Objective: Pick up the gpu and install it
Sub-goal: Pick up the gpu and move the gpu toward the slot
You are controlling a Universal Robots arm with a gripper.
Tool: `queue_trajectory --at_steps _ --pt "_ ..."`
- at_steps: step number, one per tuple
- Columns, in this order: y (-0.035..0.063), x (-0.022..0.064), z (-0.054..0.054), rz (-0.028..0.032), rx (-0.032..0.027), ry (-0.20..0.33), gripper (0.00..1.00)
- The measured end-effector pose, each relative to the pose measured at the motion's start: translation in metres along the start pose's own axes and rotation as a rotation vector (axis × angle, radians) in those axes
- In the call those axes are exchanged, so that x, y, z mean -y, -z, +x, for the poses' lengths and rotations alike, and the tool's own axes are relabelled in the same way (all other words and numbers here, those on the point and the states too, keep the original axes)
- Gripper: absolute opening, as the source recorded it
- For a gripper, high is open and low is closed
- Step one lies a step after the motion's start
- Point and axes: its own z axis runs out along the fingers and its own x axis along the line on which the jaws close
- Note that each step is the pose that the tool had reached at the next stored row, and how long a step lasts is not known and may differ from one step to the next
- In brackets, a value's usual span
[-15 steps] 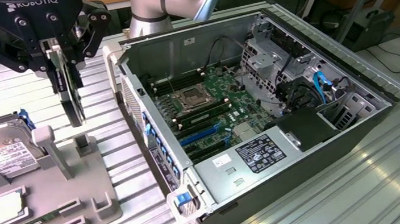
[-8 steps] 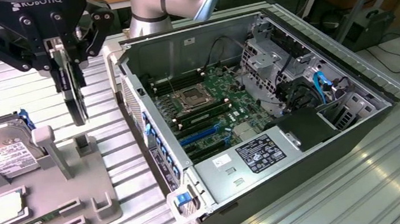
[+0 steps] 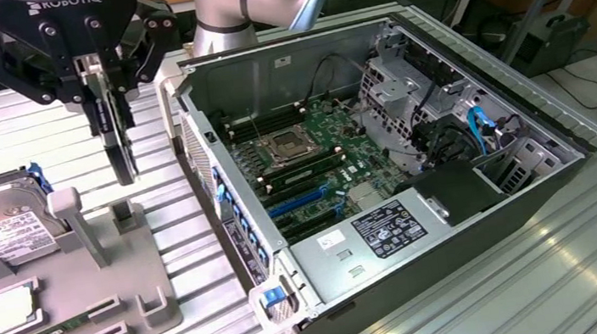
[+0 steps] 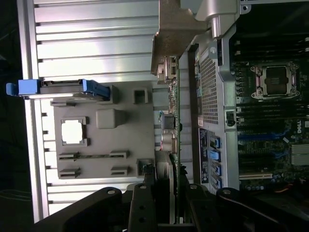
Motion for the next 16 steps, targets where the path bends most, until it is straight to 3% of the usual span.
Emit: queue_trajectory --at_steps 16 --pt "0.0 -0.0006 -0.0104 0.0001 0.0 0.0 0.28"
